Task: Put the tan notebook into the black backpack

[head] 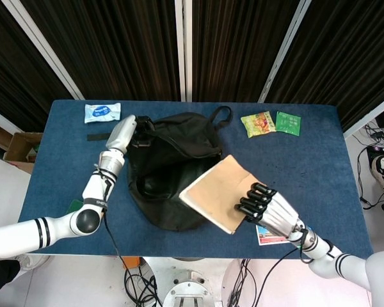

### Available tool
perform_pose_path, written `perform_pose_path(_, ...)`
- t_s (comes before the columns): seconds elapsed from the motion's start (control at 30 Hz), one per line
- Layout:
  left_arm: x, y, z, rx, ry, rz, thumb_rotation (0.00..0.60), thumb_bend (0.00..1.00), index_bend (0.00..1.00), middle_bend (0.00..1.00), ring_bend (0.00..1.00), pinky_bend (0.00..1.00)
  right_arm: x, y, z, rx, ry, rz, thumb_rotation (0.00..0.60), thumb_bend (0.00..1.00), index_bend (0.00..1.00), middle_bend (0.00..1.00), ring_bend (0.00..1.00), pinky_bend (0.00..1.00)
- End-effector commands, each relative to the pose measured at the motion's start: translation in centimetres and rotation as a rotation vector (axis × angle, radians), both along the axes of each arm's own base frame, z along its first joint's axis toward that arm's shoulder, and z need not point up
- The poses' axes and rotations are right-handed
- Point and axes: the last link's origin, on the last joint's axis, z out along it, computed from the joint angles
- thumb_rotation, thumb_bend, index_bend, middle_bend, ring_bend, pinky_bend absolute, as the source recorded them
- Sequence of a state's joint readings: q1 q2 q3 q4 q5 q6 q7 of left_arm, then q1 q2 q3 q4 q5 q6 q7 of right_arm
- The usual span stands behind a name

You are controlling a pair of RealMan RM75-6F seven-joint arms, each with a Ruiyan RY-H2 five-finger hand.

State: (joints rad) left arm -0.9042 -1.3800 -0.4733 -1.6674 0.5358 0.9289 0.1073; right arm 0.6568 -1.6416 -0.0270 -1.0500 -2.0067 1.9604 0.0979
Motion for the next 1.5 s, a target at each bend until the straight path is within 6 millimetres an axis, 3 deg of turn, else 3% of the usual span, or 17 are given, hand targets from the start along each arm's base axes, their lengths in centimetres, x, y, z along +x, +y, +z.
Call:
perform_pose_path(0.03,0.3,0.2,0.2,-0.003,0.009,0.003,0.6,0.52,0.66,0.58,0.54,0.43,2.4,0.5,-1.0,0.058,0.001,0.079,0.6,0.52,1.0,0.83,0.72,0.66)
perform_pose_path(0.3,0.6,0.1,0.5,-0.014,0.001,0.0,0.6,0.52,0.66,0.58,0.54,0.43,5.3,-0.8,-3.7,0.134,0.075,0.105,0.6,0.51,1.0,0.83,0.72,0.67)
perform_pose_path(0.73,0.8,-0.9,1.0,-0.042,-0.019,-0.032,0.6,0.52,0.66,0.58,0.53,0.43,5.9,-6.7,-9.5,0.221,0.192,-0.019,0.6,0.49,1.0,0.84,0.72,0.68)
perform_pose_path(1.1,0.2,-1.0,1.3,-0.081,-0.072,-0.02,0.6,0.52,0.66,0.58,0.53,0.43,5.9,-8.0,-14.3,0.232,0.326,-0.069,0.6,0.48,1.0,0.85,0.73,0.69)
perform_pose_path(1.5,0.2,-2.1,2.0,-0.107,-0.127,-0.038,0.6,0.52,0.66,0.58,0.53,0.43,5.8,-9.2,-16.2,0.098,0.39,-0.234,0.6,0.46,1.0,0.85,0.72,0.67)
